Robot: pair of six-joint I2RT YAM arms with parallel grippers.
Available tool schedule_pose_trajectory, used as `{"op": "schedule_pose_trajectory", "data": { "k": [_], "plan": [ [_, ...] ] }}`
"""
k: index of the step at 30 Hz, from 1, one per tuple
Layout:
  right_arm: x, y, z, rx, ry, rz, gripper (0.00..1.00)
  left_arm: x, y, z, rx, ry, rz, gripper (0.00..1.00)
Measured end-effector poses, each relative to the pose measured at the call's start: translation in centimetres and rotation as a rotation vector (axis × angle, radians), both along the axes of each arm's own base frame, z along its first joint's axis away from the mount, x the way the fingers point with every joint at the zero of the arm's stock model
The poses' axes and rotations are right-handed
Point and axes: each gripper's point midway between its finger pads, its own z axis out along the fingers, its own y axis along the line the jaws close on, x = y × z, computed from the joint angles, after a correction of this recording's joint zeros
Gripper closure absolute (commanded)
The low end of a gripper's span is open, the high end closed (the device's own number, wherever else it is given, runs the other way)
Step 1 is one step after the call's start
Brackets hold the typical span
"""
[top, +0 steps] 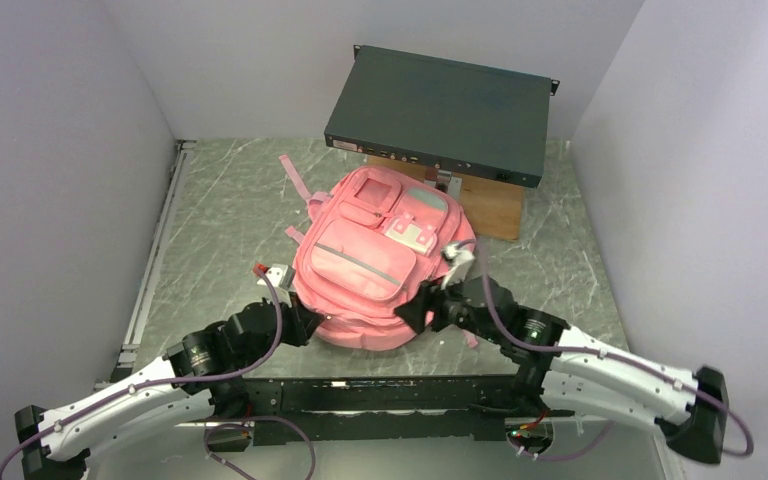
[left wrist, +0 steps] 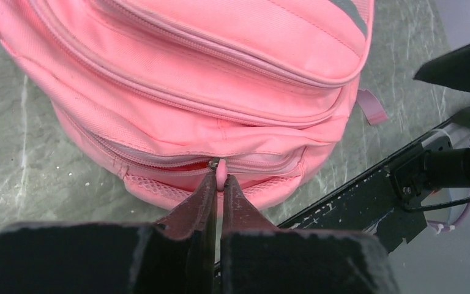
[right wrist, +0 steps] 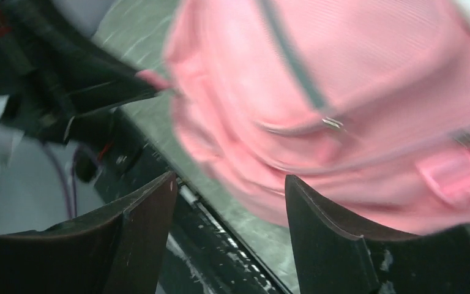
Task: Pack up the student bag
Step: Zip the student bag at the center of the board.
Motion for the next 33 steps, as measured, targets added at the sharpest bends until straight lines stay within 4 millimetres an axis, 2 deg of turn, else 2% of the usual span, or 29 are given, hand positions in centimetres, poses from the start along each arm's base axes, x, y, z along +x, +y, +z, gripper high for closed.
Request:
{"op": "schedule_pose_trajectory", "data": {
  "k": [3,5,7,10,13,15,19,20,21,22,23,29,33],
  "plan": [
    [-2.8,4.7,2.8,-0.086,-0.125,0.227,0.26,-0.2,-0.5,0.5,-0.001,-0.009,-0.033,1.0],
    [-3.3,7.2,3.4,-0.152,-0.181,0.311,0.25,-0.2,-0.5,0.6,0.004,-0.012,-0.043,1.0],
    [-2.5,9.6,2.9,-0.231,-0.223,0.355,0.25,-0.2,-0.7,0.9,0.009,-0.015,-0.053,1.0],
    [-1.2,11.2,0.7,-0.339,-0.247,0.387,0.26,-0.2,-0.7,1.4,0.009,-0.018,-0.056,1.0],
    [-0.6,11.8,-1.9,-0.421,-0.246,0.425,0.27,-0.3,-0.6,1.6,0.012,-0.017,-0.055,1.0],
    [-0.5,12.0,-3.0,-0.437,-0.235,0.449,0.32,-0.4,-0.4,1.5,0.022,-0.011,-0.054,1.0],
    [-0.4,12.8,-4.2,-0.436,-0.227,0.483,0.51,-0.4,-0.4,1.5,0.031,-0.003,-0.053,1.0],
    [-0.4,13.0,-4.3,-0.434,-0.226,0.487,0.58,-0.3,-0.4,1.4,0.037,0.001,-0.052,1.0],
    [-0.3,13.1,-4.4,-0.433,-0.228,0.491,0.7,-0.3,-0.4,1.3,0.04,0.004,-0.05,1.0],
    [-0.3,13.1,-4.4,-0.429,-0.227,0.493,0.88,-0.2,-0.4,1.1,0.048,0.01,-0.043,1.0],
    [-0.2,13.1,-4.4,-0.433,-0.233,0.496,1.0,-0.1,-0.4,1.0,0.051,0.014,-0.037,1.0],
    [-0.9,12.7,-4.9,-0.412,-0.228,0.509,1.0,0.6,-0.2,0.0,0.069,0.052,0.03,1.0],
    [-1.8,10.7,-4.2,-0.367,-0.243,0.491,1.0,0.9,0.0,0.2,0.044,0.057,0.073,1.0]
  ]
}}
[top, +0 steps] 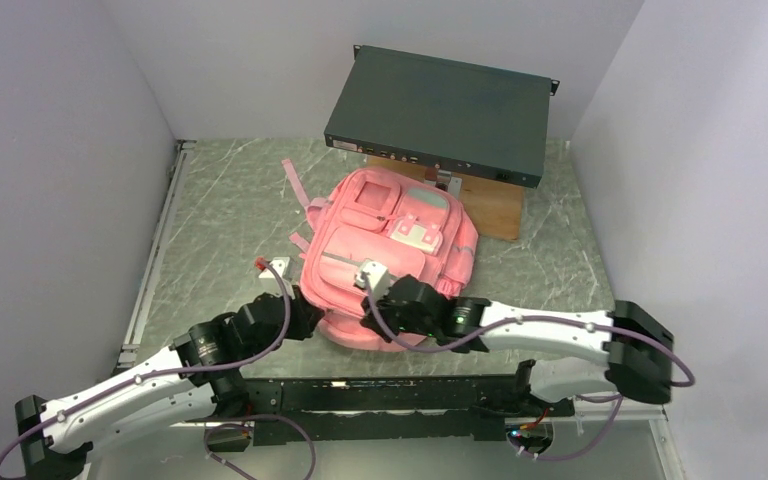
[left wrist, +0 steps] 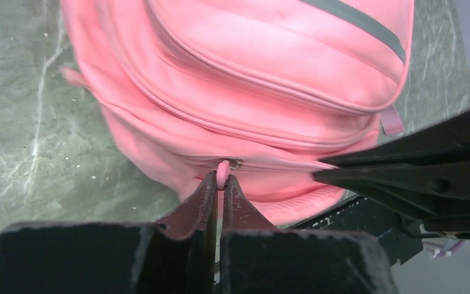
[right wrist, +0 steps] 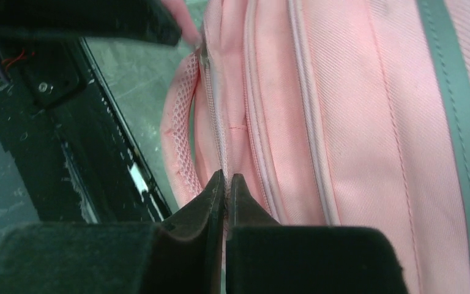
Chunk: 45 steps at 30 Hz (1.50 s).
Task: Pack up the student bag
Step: Zip the student bag at the center of the board.
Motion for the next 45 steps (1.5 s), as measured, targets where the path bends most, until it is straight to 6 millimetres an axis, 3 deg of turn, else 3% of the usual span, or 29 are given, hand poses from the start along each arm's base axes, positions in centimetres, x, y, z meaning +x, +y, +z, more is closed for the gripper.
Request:
{"op": "schedule_pose_trajectory", "data": {
  "k": [6,13,19,22,25,29,30,34,36,41,45],
  "plan": [
    [-1.3,-4.2,1.2,0.093,0.0,-0.06,1.0,1.5,2.0,0.1,-0.007,-0.027,0.115,1.0],
    [-1.8,-6.7,1.9,0.179,0.01,-0.13,1.0,3.1,2.8,-0.7,0.004,-0.006,0.173,1.0],
    [-2.2,-8.6,2.7,0.255,0.007,-0.169,1.0,6.0,4.7,-1.1,0.032,-0.02,0.241,1.0],
    [-2.6,-9.5,2.1,0.234,0.022,-0.176,1.0,8.4,7.5,-1.9,0.1,-0.027,0.347,1.0],
    [-2.8,-9.9,1.4,0.22,0.042,-0.183,1.0,9.9,8.5,-3.0,0.147,-0.01,0.371,1.0],
    [-3.0,-10.2,1.4,0.225,0.051,-0.187,1.0,10.7,8.1,-3.5,0.165,0.014,0.326,1.0],
    [-3.0,-10.2,1.4,0.222,0.052,-0.187,1.0,10.8,7.8,-3.2,0.156,0.003,0.31,0.95],
    [-3.0,-10.2,1.3,0.221,0.057,-0.19,1.0,10.3,6.3,-1.9,0.096,-0.023,0.22,0.44],
    [-3.0,-10.2,1.3,0.221,0.057,-0.19,1.0,9.6,4.9,-1.4,0.051,-0.02,0.141,0.33],
    [-3.0,-10.4,1.2,0.214,0.056,-0.196,1.0,7.1,1.9,-1.2,-0.075,0.021,-0.031,0.3],
    [-2.6,-11.6,1.6,0.212,0.044,-0.244,1.0,4.4,0.7,-3.6,-0.168,0.103,-0.099,0.41]
  ]
}}
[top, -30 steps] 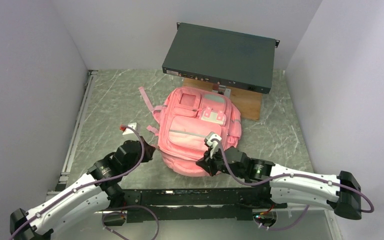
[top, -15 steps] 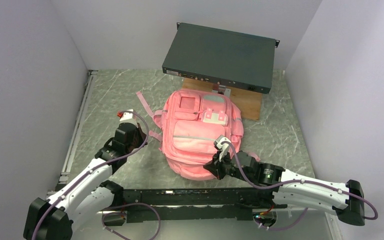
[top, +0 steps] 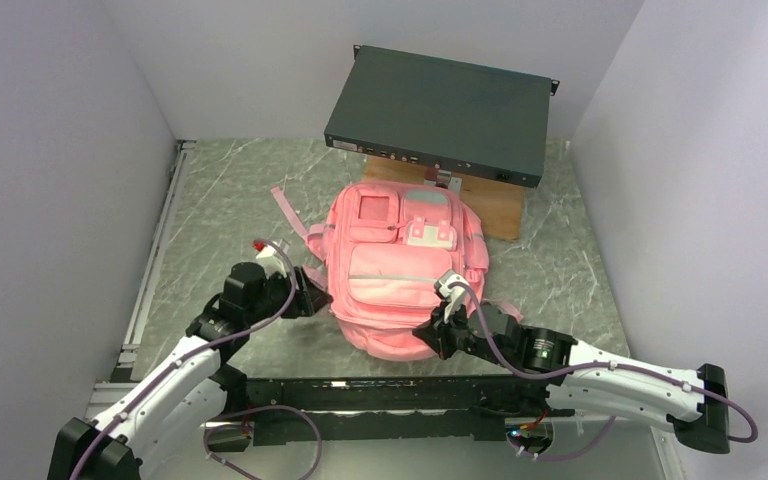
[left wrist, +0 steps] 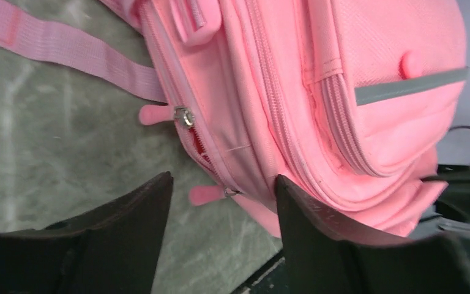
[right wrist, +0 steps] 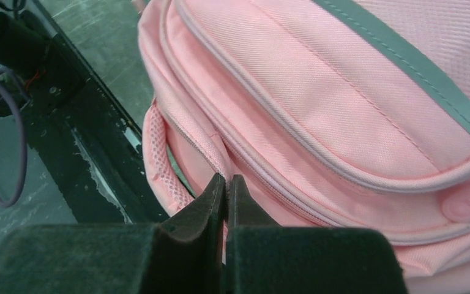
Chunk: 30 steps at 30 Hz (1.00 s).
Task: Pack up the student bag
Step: Zip the student bag at the center of the board.
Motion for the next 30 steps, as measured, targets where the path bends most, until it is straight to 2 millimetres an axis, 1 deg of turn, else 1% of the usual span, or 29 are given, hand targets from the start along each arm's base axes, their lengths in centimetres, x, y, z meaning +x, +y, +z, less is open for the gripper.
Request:
{"op": "schedule_pose_trajectory", "data": {
  "k": [1,3,6,9,11,14,16,17,19,21,24,26,30],
  "plan": [
    [0.1,-0.3,0.1,0.0,-0.001,-0.012,1.0,-0.4,-0.3,-0.3,-0.024,0.013,-0.012,0.44],
    [0.3,-1.2,0.4,-0.005,0.0,-0.054,1.0,-1.2,-1.1,-0.3,-0.088,0.005,-0.051,0.45],
    [0.9,-2.5,1.0,-0.012,-0.001,-0.126,1.0,-2.2,-1.8,-0.1,-0.144,-0.047,-0.11,0.39],
    [1.6,-4.0,1.9,-0.002,-0.007,-0.212,1.0,-3.4,-2.2,-0.2,-0.139,-0.108,-0.157,0.34],
    [2.1,-5.0,2.5,0.001,-0.013,-0.265,1.0,-3.9,-2.7,0.6,-0.129,-0.177,-0.189,0.32],
    [2.5,-6.1,2.8,-0.011,-0.021,-0.315,1.0,-4.3,-3.3,2.5,-0.133,-0.3,-0.219,0.32],
    [2.6,-6.5,3.0,-0.021,-0.025,-0.33,1.0,-4.4,-3.7,3.7,-0.138,-0.378,-0.24,0.35],
    [2.6,-6.8,3.0,-0.027,-0.027,-0.336,1.0,-4.3,-3.9,3.8,-0.13,-0.4,-0.251,0.38],
    [2.6,-7.0,3.2,-0.029,-0.03,-0.342,1.0,-4.4,-4.3,3.1,-0.094,-0.397,-0.275,0.42],
    [2.6,-7.3,3.3,-0.034,-0.033,-0.348,1.0,-5.0,-5.1,1.7,-0.024,-0.368,-0.331,0.47],
    [2.6,-7.5,3.3,-0.038,-0.037,-0.351,1.0,-5.7,-6.3,0.5,0.06,-0.355,-0.404,0.45],
    [2.6,-7.6,3.3,-0.04,-0.039,-0.351,1.0,-5.9,-6.9,0.3,0.092,-0.363,-0.431,0.41],
    [2.6,-7.7,3.4,-0.035,-0.04,-0.351,1.0,-5.8,-7.5,-0.5,0.148,-0.365,-0.431,0.42]
  ]
}}
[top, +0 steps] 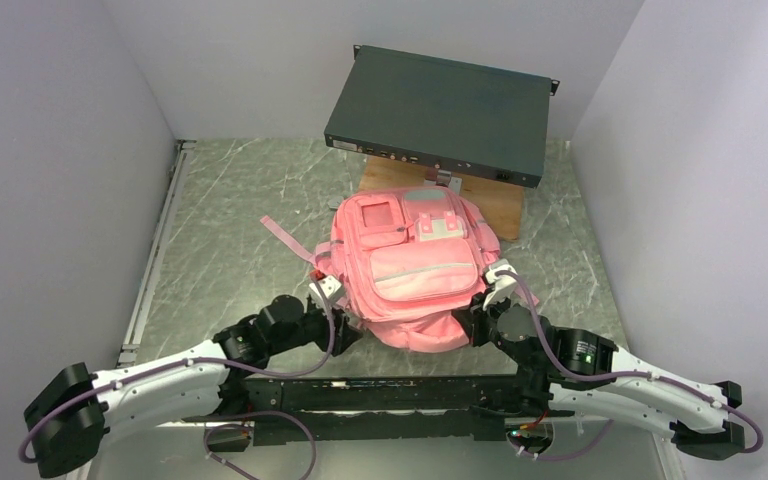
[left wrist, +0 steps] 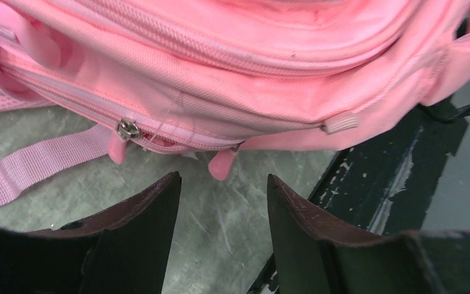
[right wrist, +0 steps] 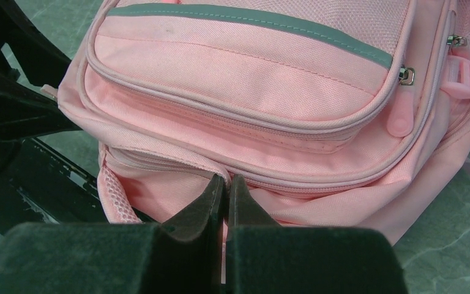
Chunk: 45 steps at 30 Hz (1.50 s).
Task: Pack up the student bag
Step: Zip the student bag at the center of the board.
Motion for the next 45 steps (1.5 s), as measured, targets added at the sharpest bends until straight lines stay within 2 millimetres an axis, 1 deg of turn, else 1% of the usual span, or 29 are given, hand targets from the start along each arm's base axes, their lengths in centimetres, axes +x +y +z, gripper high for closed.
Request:
{"op": "schedule_pose_trajectory", "data": {
  "k": [3,7,10,12,13,17,19,22,26,33,35,36,37,40,42,45],
  "plan": [
    [0.0,-0.1,0.1,0.005,-0.003,-0.001,1.0,0.2,-0.1,-0.9,0.05,-0.002,0.019,0.45],
    [0.0,-0.1,0.2,0.009,-0.005,-0.001,1.0,1.0,-0.5,-1.2,0.093,-0.007,0.057,0.59],
    [0.0,-0.1,0.2,0.009,-0.005,-0.001,1.0,1.8,-0.6,-1.2,0.103,-0.015,0.091,0.71],
    [0.0,-0.1,0.2,0.009,-0.005,-0.001,1.0,2.0,-0.6,-1.2,0.105,-0.015,0.102,0.74],
    [0.0,-0.1,0.2,0.009,-0.005,-0.001,1.0,2.0,-0.6,-1.2,0.106,-0.018,0.105,0.73],
    [0.0,-0.1,0.2,0.008,-0.006,-0.001,1.0,2.1,-0.7,-1.3,0.104,-0.016,0.107,0.6],
    [0.0,-0.1,0.2,0.005,-0.007,0.0,1.0,2.0,-1.0,-1.4,0.102,-0.008,0.094,0.57],
    [0.0,-0.1,0.2,0.001,-0.009,0.003,1.0,1.7,-1.4,-1.8,0.101,0.008,0.072,0.56],
    [0.0,-0.1,0.3,0.001,-0.013,0.005,1.0,1.6,-1.7,-2.1,0.105,0.02,0.065,0.57],
    [0.1,-0.1,0.4,0.006,-0.016,0.005,1.0,1.8,-2.0,-1.4,0.079,0.008,0.07,0.59],
    [0.1,-0.1,0.4,0.006,-0.016,0.004,1.0,1.9,-2.1,-0.8,0.058,-0.003,0.071,0.65],
    [0.1,-0.1,0.4,0.008,-0.017,0.004,1.0,2.0,-2.2,-0.4,0.045,-0.009,0.073,0.74],
    [0.1,-0.1,0.5,0.01,-0.018,0.004,1.0,2.1,-2.3,-0.2,0.038,-0.012,0.077,0.79],
    [0.1,0.0,0.6,0.017,-0.022,0.004,1.0,2.3,-2.3,0.2,0.017,-0.01,0.099,0.92],
    [0.1,0.0,0.6,0.018,-0.022,0.005,1.0,2.4,-2.4,0.3,0.009,-0.009,0.109,0.99],
    [0.1,0.0,0.8,0.025,-0.024,0.005,1.0,2.5,-2.3,0.2,0.007,0.006,0.133,1.0]
  ]
}}
